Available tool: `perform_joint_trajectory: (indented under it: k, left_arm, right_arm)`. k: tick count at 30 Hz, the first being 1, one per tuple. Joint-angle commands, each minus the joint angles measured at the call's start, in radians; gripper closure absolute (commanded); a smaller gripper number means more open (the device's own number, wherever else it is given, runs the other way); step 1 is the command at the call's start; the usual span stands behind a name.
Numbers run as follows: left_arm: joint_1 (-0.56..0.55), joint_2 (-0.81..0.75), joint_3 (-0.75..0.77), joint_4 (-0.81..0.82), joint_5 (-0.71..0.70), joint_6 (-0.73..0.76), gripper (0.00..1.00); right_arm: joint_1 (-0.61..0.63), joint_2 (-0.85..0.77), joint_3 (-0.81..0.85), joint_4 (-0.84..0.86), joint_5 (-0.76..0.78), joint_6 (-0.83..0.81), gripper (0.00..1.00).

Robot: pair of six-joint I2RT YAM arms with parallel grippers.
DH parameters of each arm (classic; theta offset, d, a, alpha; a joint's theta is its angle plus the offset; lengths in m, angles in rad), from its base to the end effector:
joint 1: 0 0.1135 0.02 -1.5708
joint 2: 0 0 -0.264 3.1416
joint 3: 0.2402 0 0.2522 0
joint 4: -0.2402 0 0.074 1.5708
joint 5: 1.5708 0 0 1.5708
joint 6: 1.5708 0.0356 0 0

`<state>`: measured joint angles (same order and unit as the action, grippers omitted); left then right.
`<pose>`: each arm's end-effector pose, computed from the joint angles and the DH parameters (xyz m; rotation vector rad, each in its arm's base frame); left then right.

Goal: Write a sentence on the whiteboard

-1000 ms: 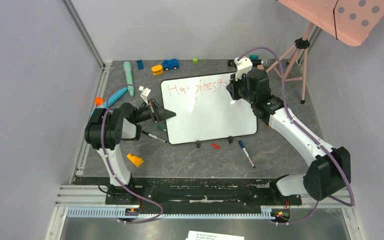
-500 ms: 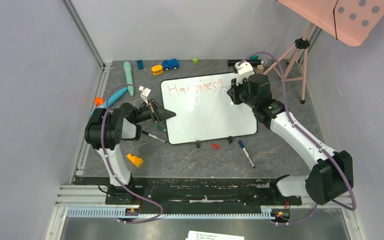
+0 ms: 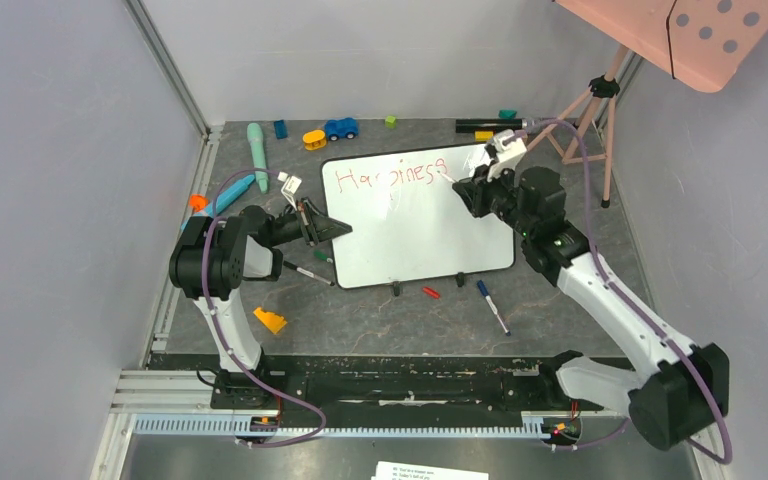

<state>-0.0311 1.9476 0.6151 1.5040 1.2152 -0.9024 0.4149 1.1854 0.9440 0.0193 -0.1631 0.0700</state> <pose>0.3172 -0.0433 0.1498 0.4382 1.6823 -1.5488 0.2534 0.1179 0.3338 -0.4278 1.7659 0.4918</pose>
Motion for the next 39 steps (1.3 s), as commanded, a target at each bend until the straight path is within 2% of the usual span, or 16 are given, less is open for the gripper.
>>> perform_joint_trajectory:
  k: [1, 7, 16, 26, 33, 39]
  left_arm:
    - [-0.01, -0.012, -0.01, 0.053, 0.013, 0.091, 0.98]
    - [-0.01, -0.012, -0.01, 0.053, 0.015, 0.091, 0.98]
    - [-0.009, -0.011, -0.007, 0.053, 0.019, 0.089, 0.98]
    - [-0.007, -0.034, -0.022, 0.053, 0.017, 0.104, 0.98]
    - [-0.006, -0.033, -0.026, 0.053, 0.01, 0.115, 0.98]
    - [0.029, -0.035, -0.02, 0.053, -0.011, 0.093, 0.98]
  right_arm:
    - [-0.002, -0.121, -0.073, 0.138, -0.014, 0.039, 1.0]
    - [-0.003, -0.29, -0.224, 0.186, 0.104, 0.05, 1.0]
    - [-0.002, -0.38, -0.323, 0.151, 0.197, 0.001, 1.0]
    - [-0.002, -0.426, -0.343, 0.092, 0.19, -0.009, 1.0]
    - [-0.002, -0.418, -0.286, 0.005, 0.242, -0.044, 1.0]
    - [-0.003, -0.403, -0.241, -0.017, 0.17, -0.014, 1.0]
